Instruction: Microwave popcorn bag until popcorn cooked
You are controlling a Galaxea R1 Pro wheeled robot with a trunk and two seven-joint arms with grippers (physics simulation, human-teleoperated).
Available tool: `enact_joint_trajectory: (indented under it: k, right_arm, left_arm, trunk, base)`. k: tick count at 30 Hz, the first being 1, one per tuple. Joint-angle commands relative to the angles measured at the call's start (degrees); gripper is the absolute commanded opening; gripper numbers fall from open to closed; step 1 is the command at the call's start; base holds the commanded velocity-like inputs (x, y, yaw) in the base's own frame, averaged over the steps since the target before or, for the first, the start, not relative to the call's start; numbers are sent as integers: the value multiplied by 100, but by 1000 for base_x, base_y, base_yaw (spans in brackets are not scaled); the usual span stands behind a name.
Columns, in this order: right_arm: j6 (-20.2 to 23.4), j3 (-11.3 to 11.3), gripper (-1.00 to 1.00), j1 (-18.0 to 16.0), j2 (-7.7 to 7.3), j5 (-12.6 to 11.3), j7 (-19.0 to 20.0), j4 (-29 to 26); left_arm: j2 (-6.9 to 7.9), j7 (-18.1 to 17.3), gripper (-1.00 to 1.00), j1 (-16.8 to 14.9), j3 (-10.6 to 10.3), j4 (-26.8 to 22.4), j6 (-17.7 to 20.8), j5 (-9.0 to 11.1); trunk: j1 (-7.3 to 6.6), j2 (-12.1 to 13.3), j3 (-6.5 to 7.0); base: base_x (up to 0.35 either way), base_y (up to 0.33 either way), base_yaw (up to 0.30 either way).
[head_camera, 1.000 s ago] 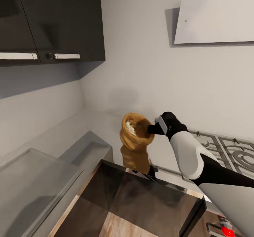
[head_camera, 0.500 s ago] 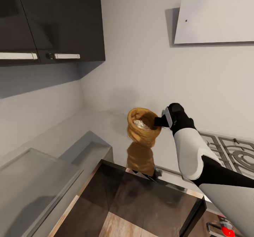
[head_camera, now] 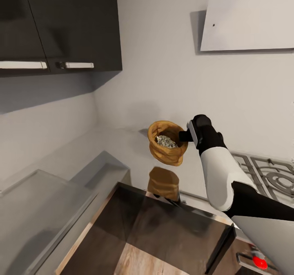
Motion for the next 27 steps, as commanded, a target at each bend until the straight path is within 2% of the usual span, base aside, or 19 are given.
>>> enact_joint_trajectory:
  k: [1,12,23,27]
  right_arm:
    - [14,-35,-100,-5,8,19,19,-6]
    - [14,-42,-100,-5,8,-43,49,109]
    - [14,-65,-100,-5,8,-56,83,1217]
    - [14,-96,-100,-5,8,-71,123,1332]
  left_arm:
    - [-6,13,100,2,20,-9,-7,15]
    - [-10,13,100,2,17,-9,-7,15]
    - [-9,14,100,2,21,-9,-7,15]
    - [-8,13,100,2,23,-9,-7,15]
  trunk:
    - [-3,-5,-6]
    - [-3,-5,-6]
    - [-3,-5,-6]
    - [-3,-5,-6]
  base:
    - [-319,0,0]
    - [-343,0,0]
    - [-345,0,0]
    - [-345,0,0]
